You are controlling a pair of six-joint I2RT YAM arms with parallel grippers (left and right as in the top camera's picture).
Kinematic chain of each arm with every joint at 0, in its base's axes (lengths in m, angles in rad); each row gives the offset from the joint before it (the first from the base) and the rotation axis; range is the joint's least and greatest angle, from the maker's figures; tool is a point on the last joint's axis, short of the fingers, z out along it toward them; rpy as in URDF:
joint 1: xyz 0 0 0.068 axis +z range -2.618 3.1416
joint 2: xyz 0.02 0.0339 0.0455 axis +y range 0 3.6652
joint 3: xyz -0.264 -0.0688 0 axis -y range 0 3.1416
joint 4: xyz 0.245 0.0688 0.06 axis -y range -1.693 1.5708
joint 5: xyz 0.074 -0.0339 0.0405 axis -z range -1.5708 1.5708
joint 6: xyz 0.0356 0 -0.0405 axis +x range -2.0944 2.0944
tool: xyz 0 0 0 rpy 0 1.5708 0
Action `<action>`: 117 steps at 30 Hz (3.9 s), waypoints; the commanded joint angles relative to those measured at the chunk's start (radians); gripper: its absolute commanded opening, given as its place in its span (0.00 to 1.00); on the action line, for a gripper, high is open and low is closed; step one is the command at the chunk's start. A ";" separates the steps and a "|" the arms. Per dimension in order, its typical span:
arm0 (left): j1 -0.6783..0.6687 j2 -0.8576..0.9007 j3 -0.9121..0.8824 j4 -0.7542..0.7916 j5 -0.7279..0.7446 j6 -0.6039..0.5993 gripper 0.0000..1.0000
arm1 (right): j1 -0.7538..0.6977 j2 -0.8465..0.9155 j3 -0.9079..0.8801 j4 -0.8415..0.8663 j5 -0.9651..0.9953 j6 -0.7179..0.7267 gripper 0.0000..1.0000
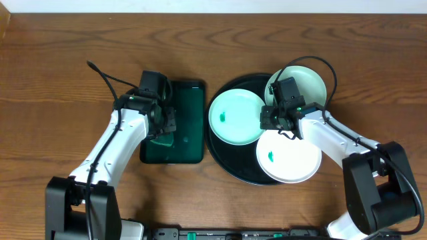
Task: Clean dirty plates on tray and stack at the side
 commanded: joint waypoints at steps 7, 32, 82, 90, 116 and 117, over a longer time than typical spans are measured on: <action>-0.002 -0.004 0.000 -0.005 -0.021 0.002 0.07 | 0.006 0.009 0.012 0.000 0.016 -0.002 0.01; -0.002 -0.004 0.000 -0.005 -0.020 0.002 0.07 | 0.006 0.009 0.005 0.023 0.053 -0.018 0.13; -0.013 0.000 0.257 -0.093 0.060 -0.049 0.07 | 0.006 0.009 -0.002 0.031 0.054 -0.017 0.01; -0.126 0.009 0.246 0.023 0.086 -0.148 0.07 | 0.006 0.009 -0.002 0.031 0.054 -0.017 0.01; -0.318 0.282 0.246 0.187 0.086 -0.272 0.07 | 0.006 0.009 -0.002 0.031 0.054 -0.017 0.01; -0.319 0.286 0.246 0.190 0.086 -0.273 0.07 | 0.006 0.009 -0.002 0.031 0.054 -0.017 0.01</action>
